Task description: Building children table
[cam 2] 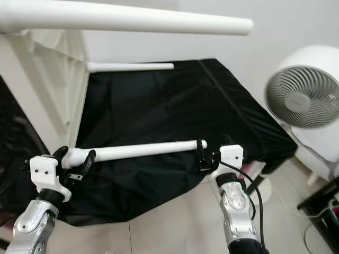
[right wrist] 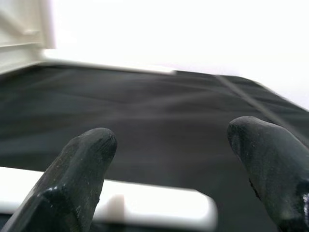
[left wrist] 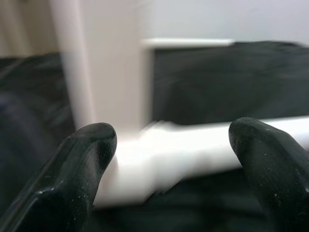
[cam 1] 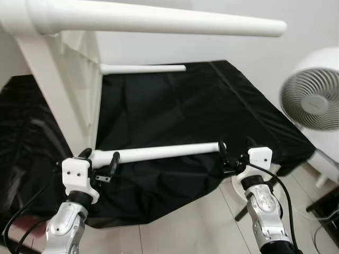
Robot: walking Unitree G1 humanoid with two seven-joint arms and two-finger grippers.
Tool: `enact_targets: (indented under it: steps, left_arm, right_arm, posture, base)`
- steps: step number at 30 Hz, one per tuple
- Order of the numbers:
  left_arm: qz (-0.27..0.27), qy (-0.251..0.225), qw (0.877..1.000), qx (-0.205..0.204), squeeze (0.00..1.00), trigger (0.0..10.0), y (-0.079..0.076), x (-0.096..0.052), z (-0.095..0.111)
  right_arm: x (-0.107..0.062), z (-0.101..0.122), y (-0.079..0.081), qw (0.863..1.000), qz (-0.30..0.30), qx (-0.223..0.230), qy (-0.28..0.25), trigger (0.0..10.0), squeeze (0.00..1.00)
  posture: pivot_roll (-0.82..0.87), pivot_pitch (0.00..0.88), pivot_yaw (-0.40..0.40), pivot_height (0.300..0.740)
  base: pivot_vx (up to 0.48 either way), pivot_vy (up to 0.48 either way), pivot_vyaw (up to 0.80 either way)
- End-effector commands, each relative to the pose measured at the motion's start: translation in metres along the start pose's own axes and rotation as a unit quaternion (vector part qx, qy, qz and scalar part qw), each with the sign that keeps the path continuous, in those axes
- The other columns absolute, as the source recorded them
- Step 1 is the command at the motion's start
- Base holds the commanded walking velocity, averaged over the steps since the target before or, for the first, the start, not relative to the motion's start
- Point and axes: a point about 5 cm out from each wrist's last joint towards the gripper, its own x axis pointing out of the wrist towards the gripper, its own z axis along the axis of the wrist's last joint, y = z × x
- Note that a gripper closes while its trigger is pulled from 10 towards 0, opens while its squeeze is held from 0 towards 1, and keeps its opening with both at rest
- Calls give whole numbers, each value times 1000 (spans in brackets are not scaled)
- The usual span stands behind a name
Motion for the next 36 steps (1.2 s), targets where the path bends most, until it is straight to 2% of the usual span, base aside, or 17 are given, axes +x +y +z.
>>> enact_targets:
  steps: [1,8,14,29,32,36]
  left_arm:
    - [27,3,1000,6,0,10000,2,-2,-3]
    - [29,4,999,14,0,10000,3,-5,-4]
    - [27,-2,999,33,0,10000,11,-6,1]
    - [26,0,998,54,0,10000,16,-6,3]
    - [25,1,998,55,0,10000,16,-7,3]
    - [24,2,998,56,0,10000,16,-7,3]
  right_arm:
    - [2,1,3,1000,10,-4,0,10000,0]
    - [4,2,0,1000,15,-11,0,10000,0]
    - [4,2,-3,1000,14,-18,1,10000,0]
    - [2,2,-1,999,21,-37,3,10000,0]
    - [1,0,-1,1000,15,-9,8,10000,0]
    - [1,0,-2,1000,13,-3,6,10000,0]
  posture:
    - [115,11,-42,740]
    - [119,9,-51,740]
    - [125,8,-58,740]
    - [128,10,-53,740]
    - [128,13,-55,740]
    - [127,14,-57,740]
  base:
    - [0,0,800]
    - [0,0,800]
    - [0,0,800]
    - [0,0,800]
    - [0,0,800]
    - [0,0,200]
